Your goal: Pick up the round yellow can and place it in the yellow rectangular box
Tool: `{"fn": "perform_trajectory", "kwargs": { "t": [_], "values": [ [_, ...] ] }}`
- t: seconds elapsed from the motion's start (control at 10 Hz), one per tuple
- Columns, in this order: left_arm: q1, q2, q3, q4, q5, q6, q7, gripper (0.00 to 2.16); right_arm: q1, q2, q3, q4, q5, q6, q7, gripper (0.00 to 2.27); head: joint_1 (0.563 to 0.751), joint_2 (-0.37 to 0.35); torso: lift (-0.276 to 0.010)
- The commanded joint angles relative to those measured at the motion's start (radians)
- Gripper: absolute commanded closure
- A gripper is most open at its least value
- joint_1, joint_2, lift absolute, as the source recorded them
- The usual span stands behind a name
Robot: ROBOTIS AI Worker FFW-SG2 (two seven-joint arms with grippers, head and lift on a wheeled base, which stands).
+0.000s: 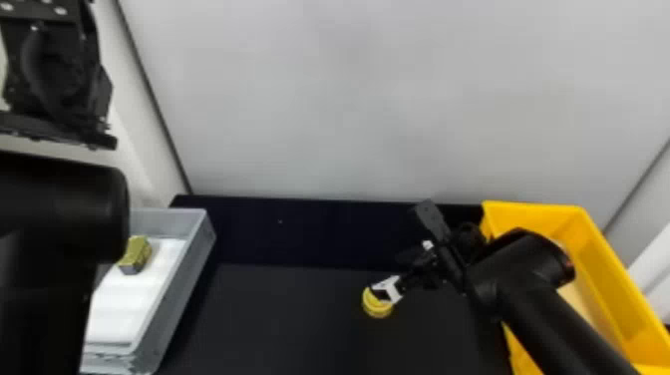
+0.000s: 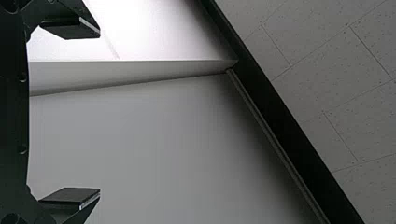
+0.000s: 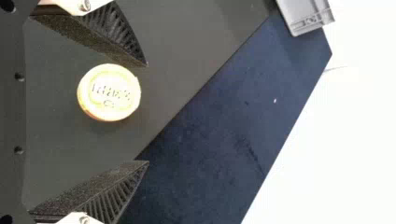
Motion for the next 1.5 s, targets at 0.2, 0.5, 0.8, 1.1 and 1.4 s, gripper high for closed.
{"fn": "perform_trajectory", "kwargs": {
  "t": [0.2, 0.5, 0.8, 1.1, 1.4],
  "values": [
    [0.005, 0.003, 0.004, -0.003, 0.000, 0.001, 0.000, 0.09, -0.003, 0.000, 0.055, -0.054, -0.053, 0.029, 0.007, 0.00, 0.663, 0.054, -0.010],
    [0.003, 0.001, 0.004, 0.005, 0.000, -0.009, 0.003, 0.09, -0.053, -0.008, 0.112, 0.024, -0.068, 0.024, -0.006, 0.00, 0.663, 0.054, -0.010],
    [-0.006, -0.003, -0.005, 0.015, 0.000, -0.016, 0.005, 0.09, -0.074, -0.013, 0.114, 0.067, -0.079, 0.011, -0.025, 0.00, 0.663, 0.054, -0.010],
    [-0.014, -0.007, -0.012, 0.021, 0.000, -0.021, 0.006, 0.09, -0.076, 0.001, 0.124, 0.109, -0.092, -0.009, -0.040, 0.00, 0.663, 0.054, -0.010],
    [-0.015, -0.007, -0.012, 0.021, 0.000, -0.021, 0.006, 0.09, -0.069, 0.014, 0.141, 0.122, -0.105, -0.017, -0.043, 0.00, 0.663, 0.054, -0.010]
  ]
}}
